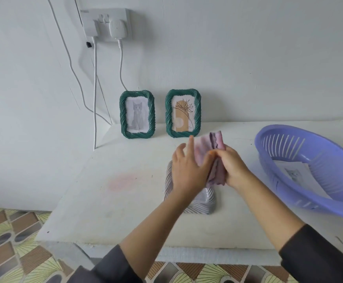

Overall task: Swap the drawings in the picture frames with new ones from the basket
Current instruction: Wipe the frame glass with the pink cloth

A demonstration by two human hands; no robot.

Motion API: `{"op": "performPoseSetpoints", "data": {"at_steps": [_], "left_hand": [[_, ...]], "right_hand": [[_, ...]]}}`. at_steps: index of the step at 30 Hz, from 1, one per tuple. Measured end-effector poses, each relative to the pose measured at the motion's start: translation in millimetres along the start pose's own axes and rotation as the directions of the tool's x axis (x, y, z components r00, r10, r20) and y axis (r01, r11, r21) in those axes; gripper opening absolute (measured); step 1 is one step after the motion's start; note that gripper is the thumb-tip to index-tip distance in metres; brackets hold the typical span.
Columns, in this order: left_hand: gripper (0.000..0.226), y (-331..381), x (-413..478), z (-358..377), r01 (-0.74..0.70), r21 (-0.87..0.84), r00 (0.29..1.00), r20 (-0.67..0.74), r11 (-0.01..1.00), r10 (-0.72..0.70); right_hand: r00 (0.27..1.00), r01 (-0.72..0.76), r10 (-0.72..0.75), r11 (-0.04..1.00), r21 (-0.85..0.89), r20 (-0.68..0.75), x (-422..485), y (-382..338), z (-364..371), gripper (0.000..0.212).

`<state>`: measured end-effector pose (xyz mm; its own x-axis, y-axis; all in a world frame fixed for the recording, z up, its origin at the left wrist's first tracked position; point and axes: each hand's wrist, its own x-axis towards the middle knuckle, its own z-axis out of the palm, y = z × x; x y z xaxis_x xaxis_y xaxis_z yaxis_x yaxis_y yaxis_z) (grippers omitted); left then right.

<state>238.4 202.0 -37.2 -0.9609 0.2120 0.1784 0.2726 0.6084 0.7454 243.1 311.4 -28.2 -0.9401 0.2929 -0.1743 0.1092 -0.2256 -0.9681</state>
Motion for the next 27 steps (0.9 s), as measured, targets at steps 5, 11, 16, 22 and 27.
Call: {"op": "performPoseSetpoints", "data": {"at_steps": [5, 11, 16, 22, 27], "left_hand": [[0.072, 0, -4, 7, 0.115, 0.076, 0.988, 0.099, 0.991, -0.122], [0.053, -30, 2, -12, 0.055, -0.15, 0.998, 0.037, 0.987, -0.05], [0.064, -71, 20, -44, 0.065, 0.174, 0.976, -0.216, 0.983, -0.026], [0.062, -115, 22, -69, 0.302, 0.625, 0.953, -0.164, 0.72, -0.256], [0.059, -149, 15, -56, 0.245, 0.614, 0.944, 0.023, 0.75, -0.328]], "right_hand": [[0.929, -0.339, 0.233, 0.849, 0.405, 0.289, 1, 21, 13, 0.061], [0.847, -0.415, 0.211, 0.835, 0.361, 0.488, 7, 37, 28, 0.091], [0.927, -0.201, 0.173, 0.978, 0.051, 0.334, 5, 29, 27, 0.079], [0.995, 0.084, -0.063, 0.934, -0.346, 0.071, 2, 46, -1, 0.059], [0.992, 0.103, -0.122, 0.769, -0.631, 0.013, -4, 72, -16, 0.051]]}}
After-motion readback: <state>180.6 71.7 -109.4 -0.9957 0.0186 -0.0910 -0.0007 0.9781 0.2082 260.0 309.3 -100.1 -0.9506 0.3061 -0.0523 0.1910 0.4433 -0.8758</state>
